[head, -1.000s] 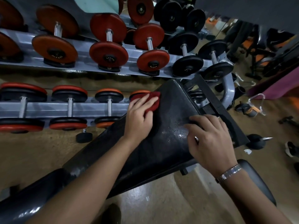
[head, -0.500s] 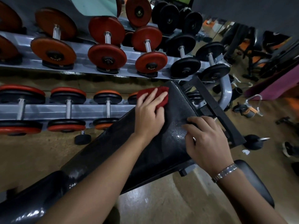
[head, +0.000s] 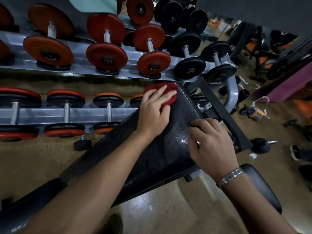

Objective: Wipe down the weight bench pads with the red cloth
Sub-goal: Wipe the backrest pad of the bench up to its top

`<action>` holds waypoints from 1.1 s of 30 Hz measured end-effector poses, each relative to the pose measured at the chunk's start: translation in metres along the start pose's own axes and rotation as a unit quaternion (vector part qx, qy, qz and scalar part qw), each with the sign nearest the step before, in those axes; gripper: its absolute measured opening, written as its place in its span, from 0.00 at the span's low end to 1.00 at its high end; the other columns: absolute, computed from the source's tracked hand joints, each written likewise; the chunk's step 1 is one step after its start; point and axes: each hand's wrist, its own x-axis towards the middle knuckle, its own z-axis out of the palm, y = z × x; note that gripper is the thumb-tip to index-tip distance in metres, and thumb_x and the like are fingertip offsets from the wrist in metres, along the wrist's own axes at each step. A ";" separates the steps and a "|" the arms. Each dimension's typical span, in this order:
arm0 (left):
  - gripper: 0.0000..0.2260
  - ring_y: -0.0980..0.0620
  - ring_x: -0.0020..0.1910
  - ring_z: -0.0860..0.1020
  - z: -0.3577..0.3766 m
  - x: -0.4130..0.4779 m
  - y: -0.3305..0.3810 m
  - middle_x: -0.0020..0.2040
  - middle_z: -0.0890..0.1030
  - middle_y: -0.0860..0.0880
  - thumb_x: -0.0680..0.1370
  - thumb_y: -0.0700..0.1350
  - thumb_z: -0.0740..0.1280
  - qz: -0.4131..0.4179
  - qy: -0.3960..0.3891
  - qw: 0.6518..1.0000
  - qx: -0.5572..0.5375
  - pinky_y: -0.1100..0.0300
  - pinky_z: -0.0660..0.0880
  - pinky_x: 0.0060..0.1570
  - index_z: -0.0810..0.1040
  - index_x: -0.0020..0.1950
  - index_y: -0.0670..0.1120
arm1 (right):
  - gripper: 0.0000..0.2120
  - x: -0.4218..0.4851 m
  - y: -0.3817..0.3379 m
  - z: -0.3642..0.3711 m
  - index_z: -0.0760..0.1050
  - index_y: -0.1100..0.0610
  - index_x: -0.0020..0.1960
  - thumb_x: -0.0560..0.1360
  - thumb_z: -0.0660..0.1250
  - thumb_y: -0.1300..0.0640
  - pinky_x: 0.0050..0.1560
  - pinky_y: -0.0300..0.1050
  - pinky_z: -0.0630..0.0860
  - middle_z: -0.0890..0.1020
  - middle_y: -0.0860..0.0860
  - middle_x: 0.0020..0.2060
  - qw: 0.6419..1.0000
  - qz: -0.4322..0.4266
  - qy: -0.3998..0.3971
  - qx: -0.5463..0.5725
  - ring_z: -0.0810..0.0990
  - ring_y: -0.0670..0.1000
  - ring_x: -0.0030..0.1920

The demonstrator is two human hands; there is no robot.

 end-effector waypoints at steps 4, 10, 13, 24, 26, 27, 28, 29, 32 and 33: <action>0.23 0.46 0.68 0.71 -0.009 -0.012 -0.023 0.71 0.78 0.49 0.75 0.40 0.60 0.026 -0.002 1.000 0.012 0.56 0.65 0.73 0.82 0.68 0.52 | 0.11 -0.002 0.000 -0.002 0.82 0.55 0.49 0.76 0.61 0.58 0.49 0.55 0.77 0.82 0.52 0.53 1.000 -0.007 -0.006 -0.002 0.78 0.57 0.55; 0.21 0.49 0.68 0.72 0.006 0.050 0.003 0.71 0.78 0.53 0.77 0.46 0.58 0.007 -0.043 0.999 -0.012 0.57 0.63 0.74 0.82 0.66 0.56 | 0.11 0.000 0.000 -0.002 0.82 0.55 0.48 0.76 0.61 0.59 0.49 0.55 0.77 0.82 0.51 0.53 1.000 -0.006 -0.015 0.000 0.78 0.58 0.55; 0.22 0.46 0.71 0.68 0.000 0.016 -0.005 0.74 0.76 0.51 0.76 0.43 0.59 0.060 -0.048 0.997 0.009 0.59 0.60 0.75 0.82 0.68 0.55 | 0.10 -0.002 0.003 -0.003 0.82 0.56 0.48 0.76 0.62 0.60 0.48 0.56 0.77 0.82 0.52 0.54 1.000 -0.011 -0.007 0.009 0.78 0.58 0.54; 0.25 0.45 0.76 0.64 0.006 -0.023 0.000 0.77 0.72 0.51 0.76 0.40 0.60 0.055 -0.029 0.998 0.007 0.51 0.58 0.78 0.78 0.71 0.55 | 0.12 0.004 0.016 -0.012 0.84 0.59 0.53 0.75 0.64 0.64 0.50 0.50 0.80 0.83 0.52 0.51 0.996 0.032 0.026 0.083 0.80 0.55 0.50; 0.26 0.45 0.76 0.65 -0.001 -0.048 -0.018 0.76 0.72 0.51 0.75 0.39 0.60 0.062 -0.024 0.998 0.013 0.50 0.60 0.78 0.78 0.72 0.53 | 0.14 0.002 0.016 -0.012 0.84 0.58 0.53 0.76 0.60 0.60 0.46 0.51 0.80 0.82 0.51 0.51 0.996 0.043 0.019 0.072 0.79 0.54 0.49; 0.26 0.45 0.75 0.65 -0.004 -0.054 -0.027 0.76 0.72 0.52 0.75 0.39 0.60 0.047 -0.017 0.999 0.019 0.49 0.61 0.78 0.78 0.72 0.54 | 0.15 0.001 0.015 -0.012 0.84 0.58 0.53 0.76 0.59 0.59 0.45 0.51 0.80 0.82 0.51 0.50 0.996 0.047 0.018 0.070 0.79 0.54 0.49; 0.26 0.46 0.74 0.66 -0.007 -0.055 -0.031 0.76 0.72 0.52 0.76 0.39 0.60 0.025 -0.010 0.999 0.027 0.48 0.62 0.77 0.78 0.72 0.55 | 0.16 0.000 0.015 -0.012 0.84 0.58 0.54 0.76 0.59 0.58 0.45 0.52 0.80 0.82 0.50 0.51 0.996 0.049 0.017 0.068 0.78 0.54 0.49; 0.25 0.46 0.73 0.66 -0.007 -0.052 -0.030 0.76 0.72 0.52 0.76 0.40 0.60 0.000 0.000 0.999 0.032 0.48 0.63 0.76 0.77 0.72 0.55 | 0.16 0.000 0.013 -0.012 0.84 0.58 0.55 0.77 0.59 0.58 0.45 0.52 0.80 0.82 0.50 0.51 0.997 0.049 0.013 0.065 0.78 0.54 0.49; 0.25 0.46 0.71 0.66 0.000 -0.044 -0.008 0.77 0.72 0.51 0.77 0.43 0.59 -0.048 0.018 0.999 0.017 0.48 0.63 0.76 0.76 0.73 0.56 | 0.13 -0.001 0.010 -0.012 0.84 0.58 0.55 0.75 0.64 0.62 0.44 0.53 0.81 0.83 0.51 0.52 0.997 0.055 0.006 0.052 0.78 0.54 0.50; 0.25 0.46 0.71 0.65 0.002 -0.047 -0.002 0.77 0.71 0.52 0.77 0.43 0.58 -0.037 0.012 0.999 0.012 0.49 0.63 0.76 0.76 0.74 0.56 | 0.13 -0.001 0.010 -0.013 0.84 0.58 0.55 0.74 0.65 0.63 0.44 0.53 0.81 0.83 0.51 0.51 0.997 0.059 0.005 0.049 0.78 0.55 0.50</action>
